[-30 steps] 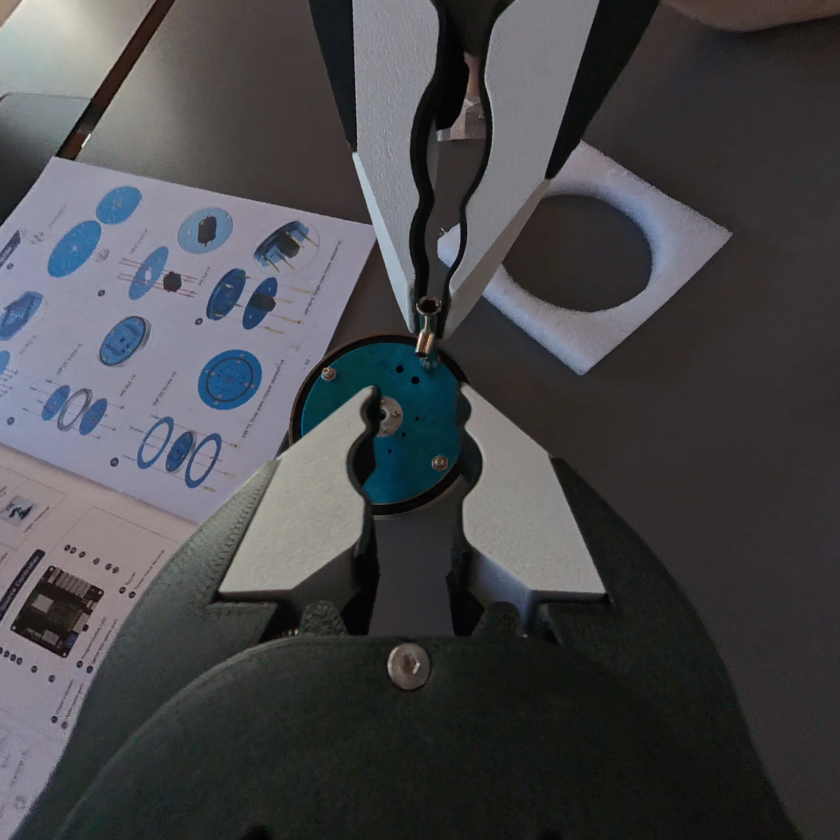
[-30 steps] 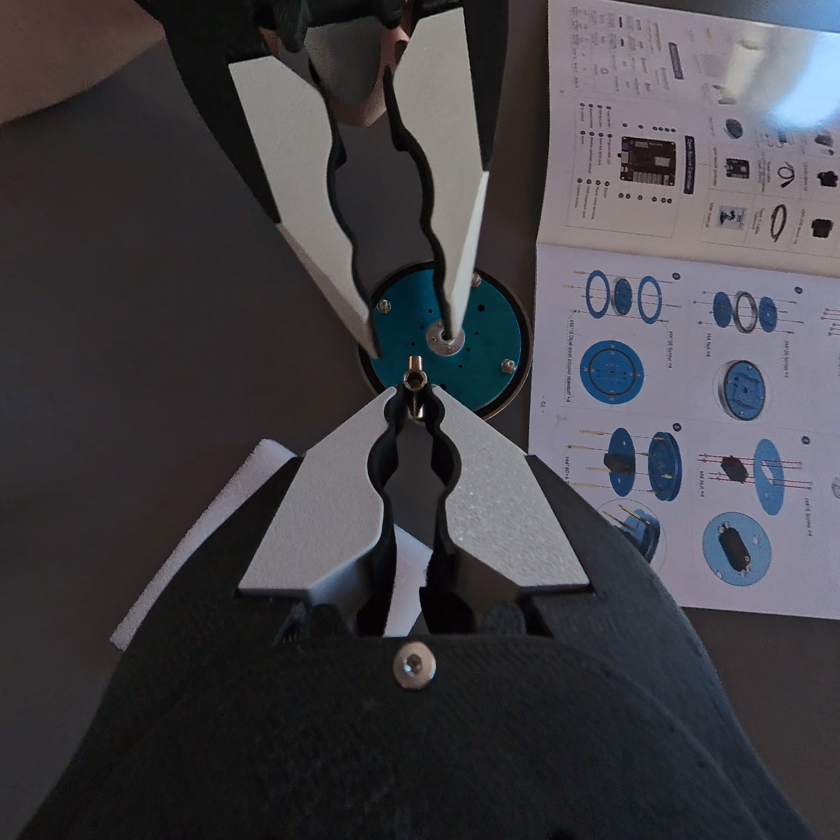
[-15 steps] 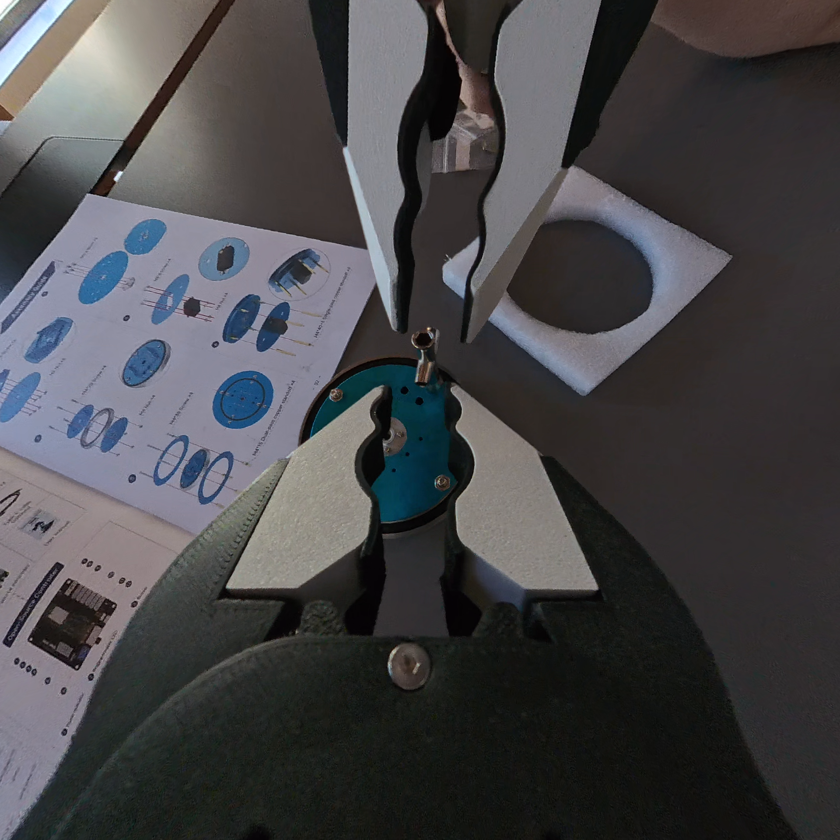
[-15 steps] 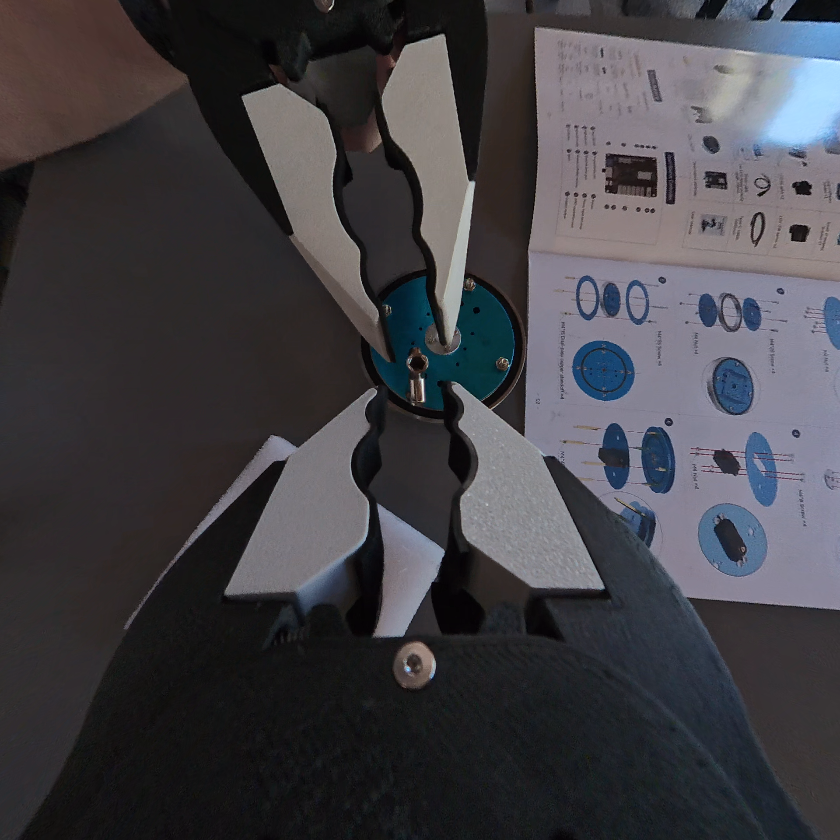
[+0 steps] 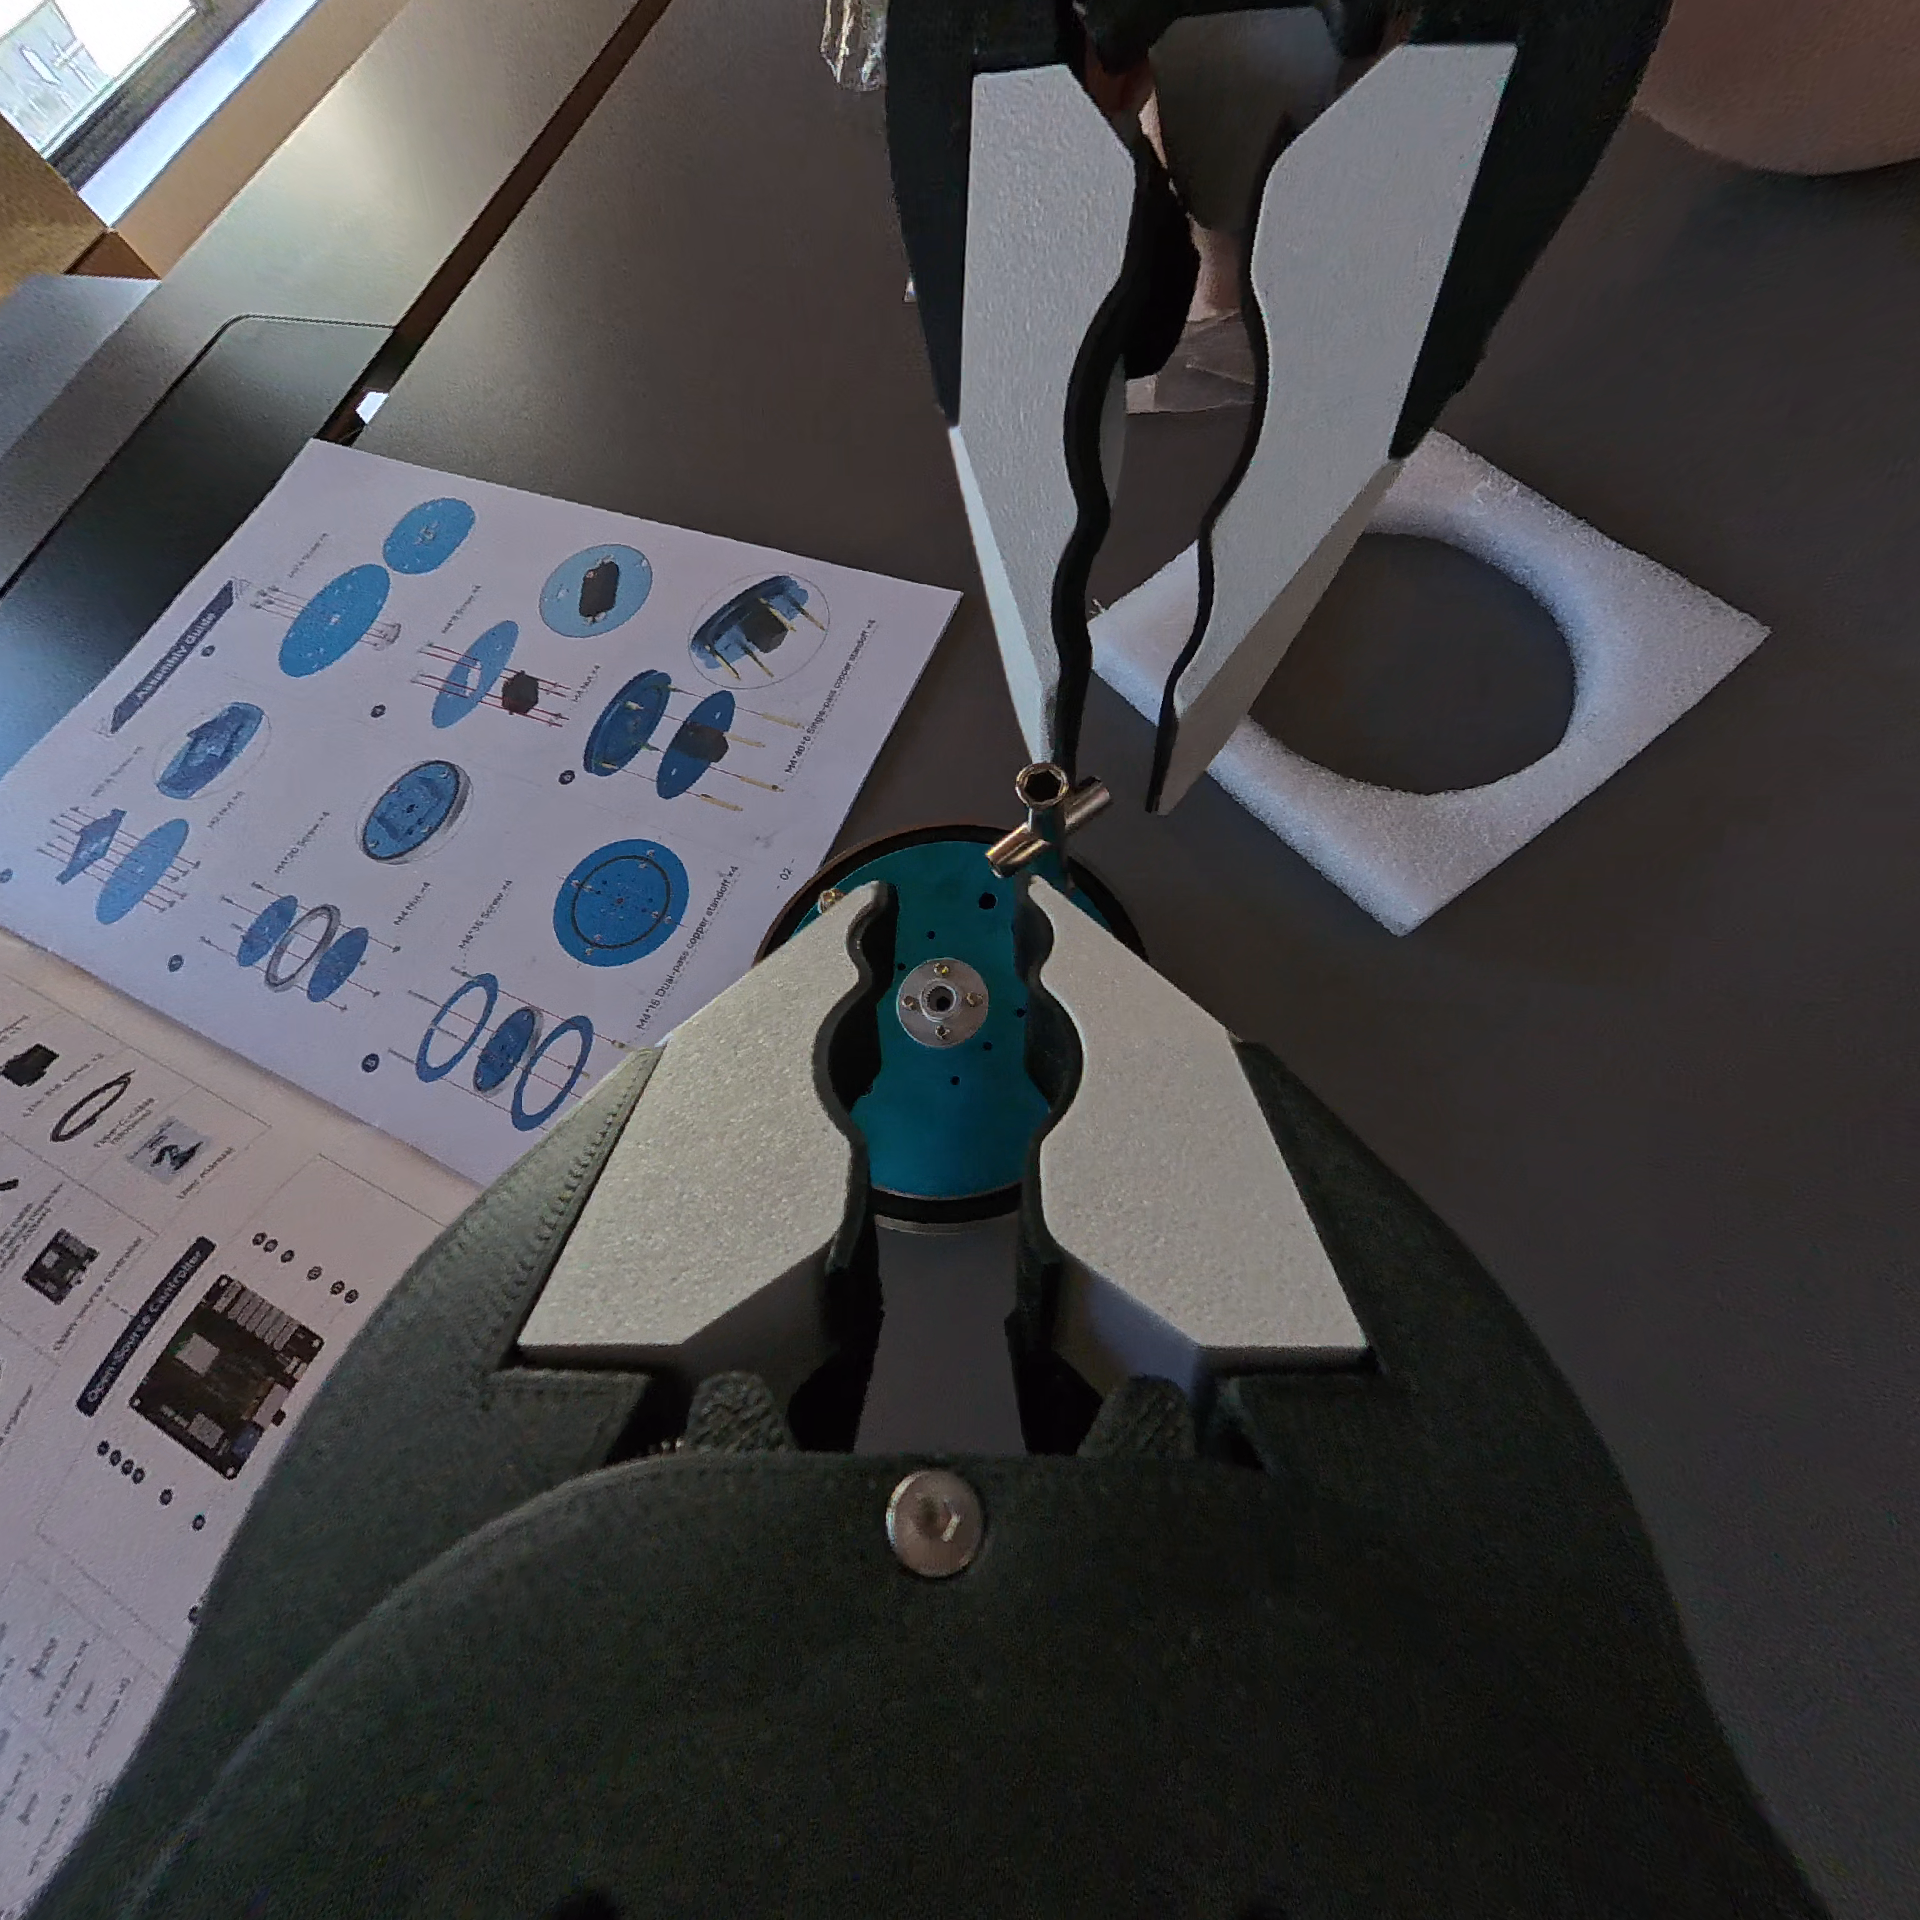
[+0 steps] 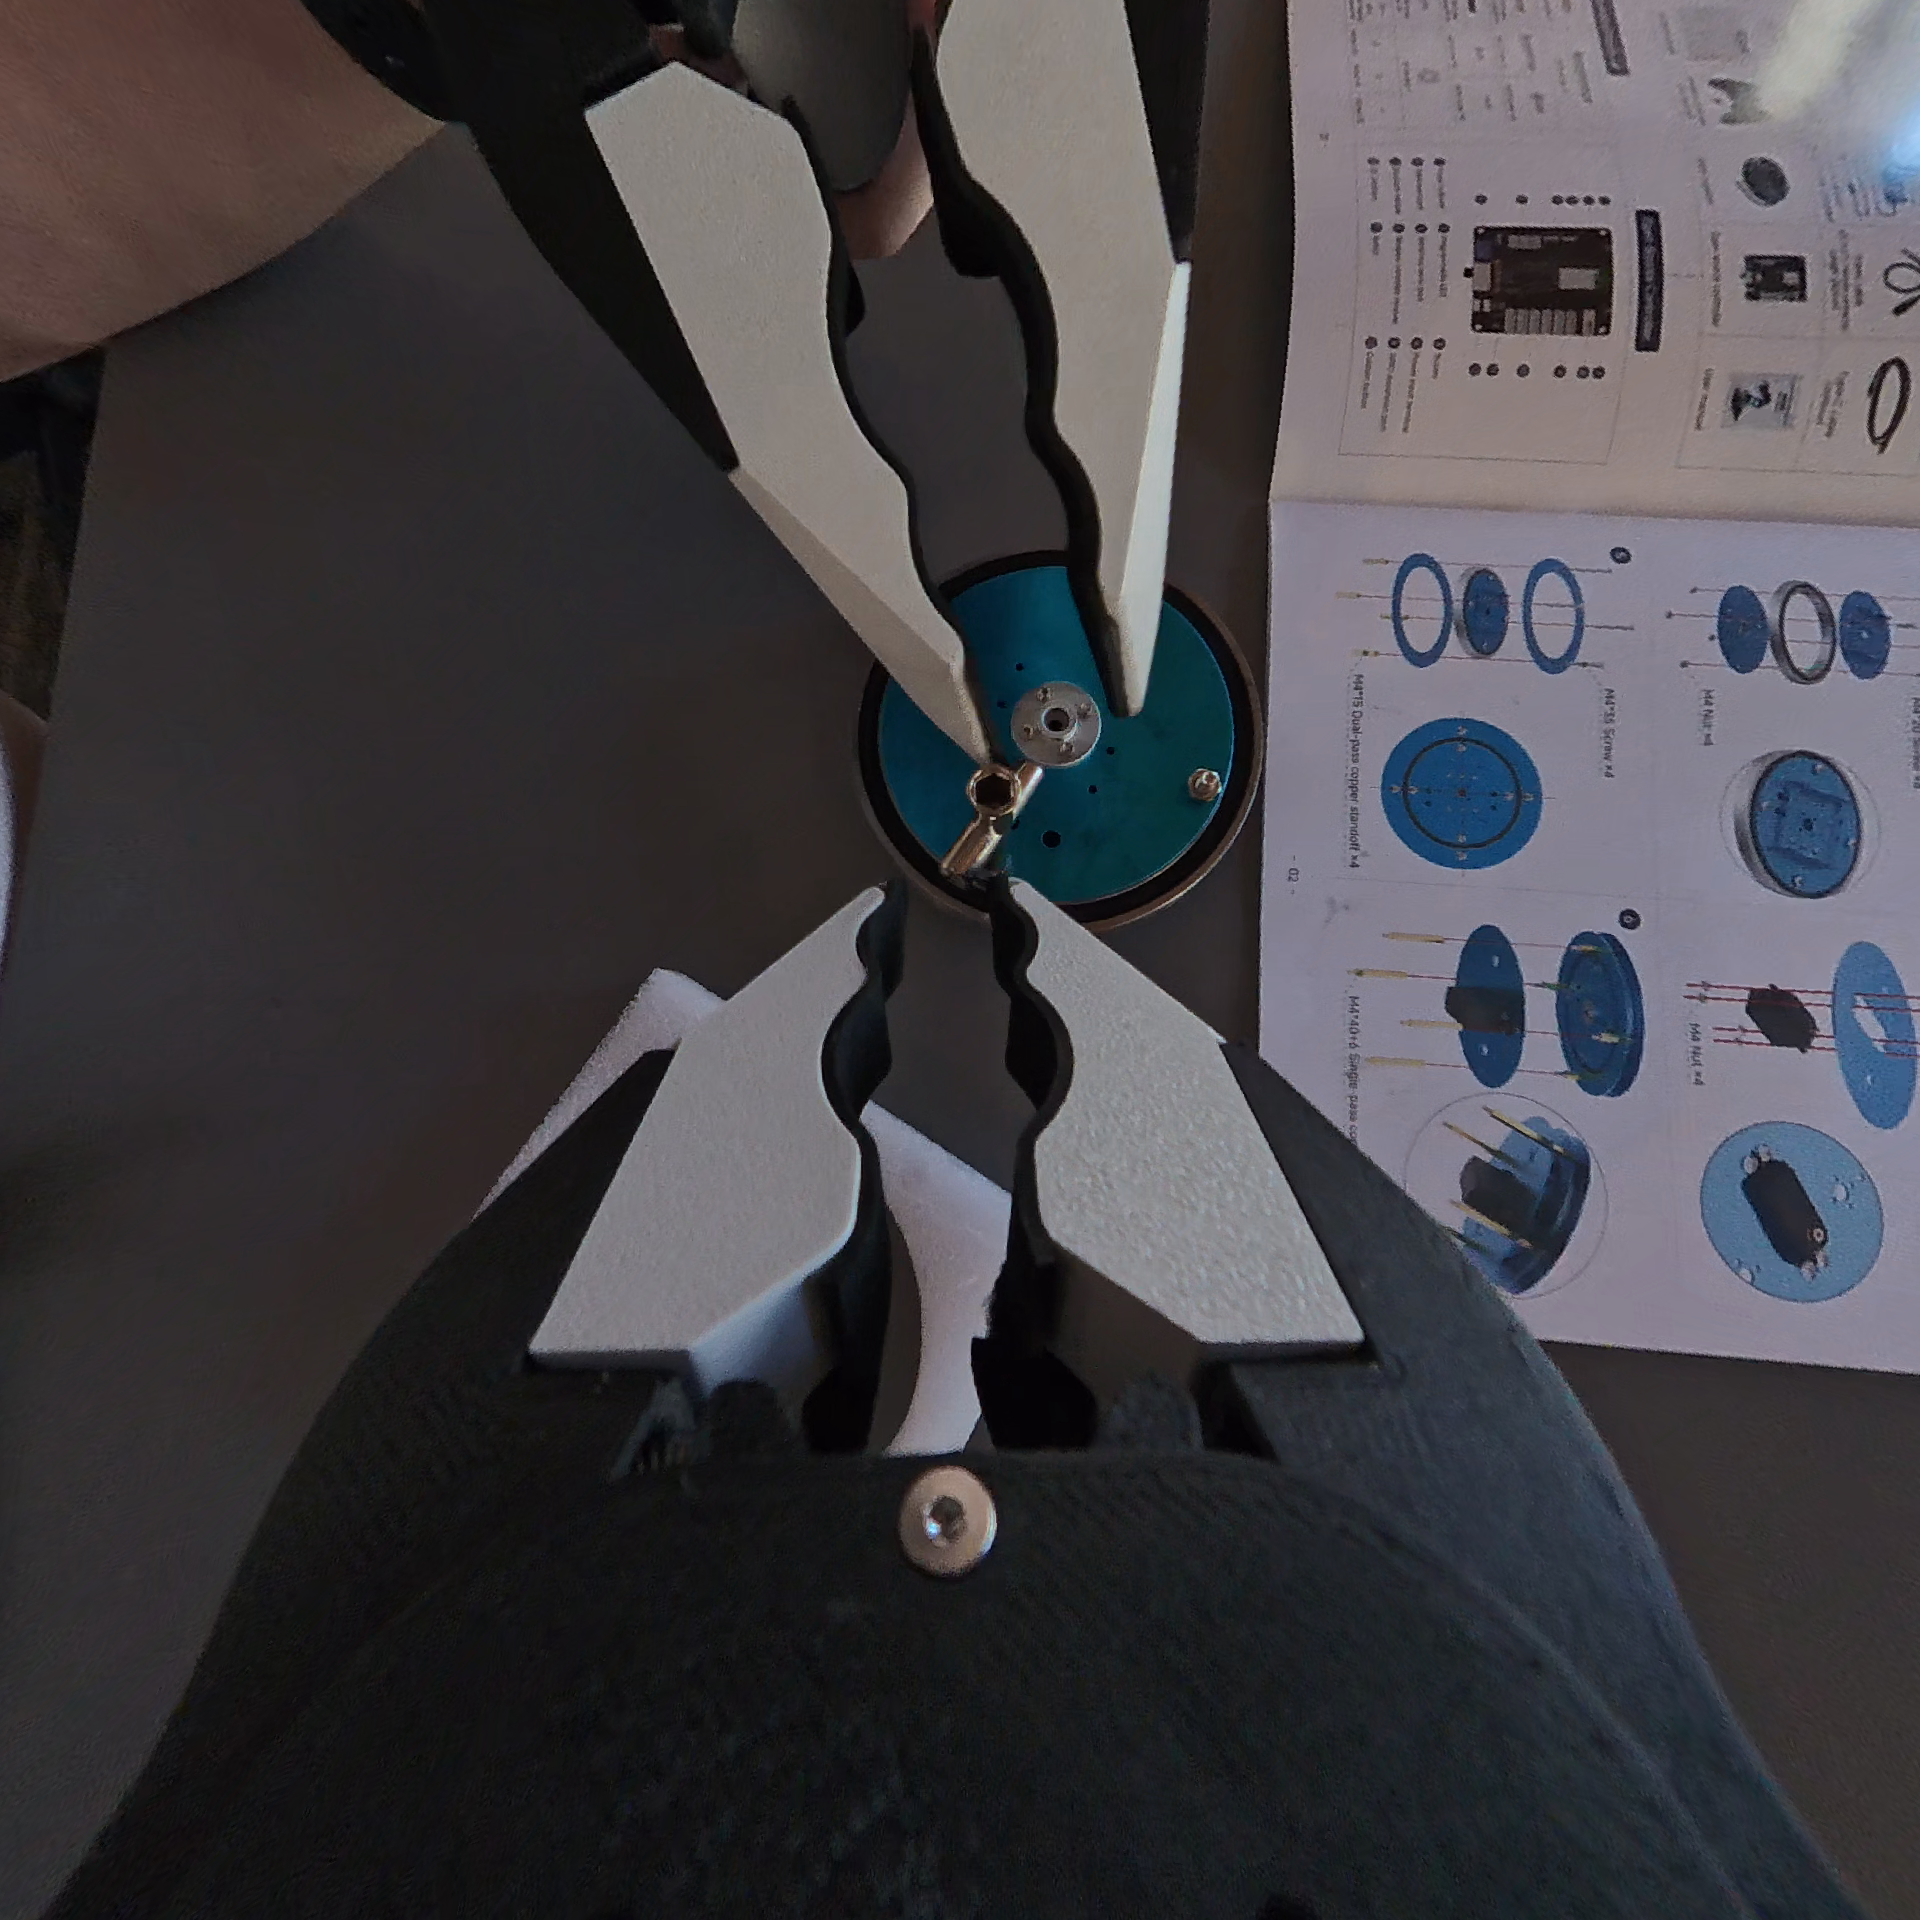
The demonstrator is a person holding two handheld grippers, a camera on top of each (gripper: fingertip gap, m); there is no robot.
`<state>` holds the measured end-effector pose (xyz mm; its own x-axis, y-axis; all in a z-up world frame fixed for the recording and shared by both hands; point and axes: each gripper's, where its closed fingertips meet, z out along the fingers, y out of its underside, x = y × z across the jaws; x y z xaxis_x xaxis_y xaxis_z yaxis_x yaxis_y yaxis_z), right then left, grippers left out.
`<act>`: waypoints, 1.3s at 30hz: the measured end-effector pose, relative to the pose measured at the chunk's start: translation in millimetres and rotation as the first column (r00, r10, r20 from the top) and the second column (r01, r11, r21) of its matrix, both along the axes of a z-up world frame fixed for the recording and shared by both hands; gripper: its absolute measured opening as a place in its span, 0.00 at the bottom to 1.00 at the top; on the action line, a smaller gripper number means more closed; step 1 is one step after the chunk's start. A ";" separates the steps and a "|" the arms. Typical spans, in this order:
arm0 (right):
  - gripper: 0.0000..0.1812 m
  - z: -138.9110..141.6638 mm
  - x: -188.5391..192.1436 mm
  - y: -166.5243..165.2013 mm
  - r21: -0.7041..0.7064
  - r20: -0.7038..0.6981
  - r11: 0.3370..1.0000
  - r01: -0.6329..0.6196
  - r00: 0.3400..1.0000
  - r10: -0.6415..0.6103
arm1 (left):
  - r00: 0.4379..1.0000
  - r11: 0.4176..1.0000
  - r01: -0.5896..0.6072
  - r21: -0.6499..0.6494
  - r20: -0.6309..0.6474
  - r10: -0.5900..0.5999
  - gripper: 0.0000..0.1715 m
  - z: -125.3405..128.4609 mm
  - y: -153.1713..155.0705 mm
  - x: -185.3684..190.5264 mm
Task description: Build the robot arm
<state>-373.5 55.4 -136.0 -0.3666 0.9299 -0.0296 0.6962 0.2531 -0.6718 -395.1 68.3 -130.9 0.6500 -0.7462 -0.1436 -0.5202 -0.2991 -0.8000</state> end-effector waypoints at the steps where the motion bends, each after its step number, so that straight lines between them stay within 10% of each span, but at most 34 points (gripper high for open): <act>1: 0.08 -1.1 1.2 -0.7 0.001 0.008 1.000 0.000 1.000 0.000 | 1.000 1.000 -0.002 0.001 0.001 0.002 0.12 0.1 0.5 0.1; 13: 0.06 -4.6 11.4 0.5 0.088 0.047 0.993 -0.076 0.996 0.072 | 0.997 0.997 -0.075 -0.022 0.013 0.075 0.16 -0.7 5.4 -7.9; 17: 0.16 10.2 6.6 7.9 0.108 -0.085 0.983 -0.149 0.984 0.159 | 0.992 0.992 -0.077 -0.100 0.092 0.086 0.49 10.8 -1.6 3.4; 20: 0.28 10.5 0.6 2.0 0.159 -0.191 0.952 -0.261 0.938 0.290 | 0.991 0.991 -0.105 -0.082 0.072 0.111 0.54 12.0 1.6 12.5; 39: 0.22 5.2 5.5 -4.0 0.212 -0.184 0.904 -0.371 0.893 0.410 | 0.978 0.978 -0.204 -0.038 -0.051 0.202 0.44 0.0 13.0 -7.3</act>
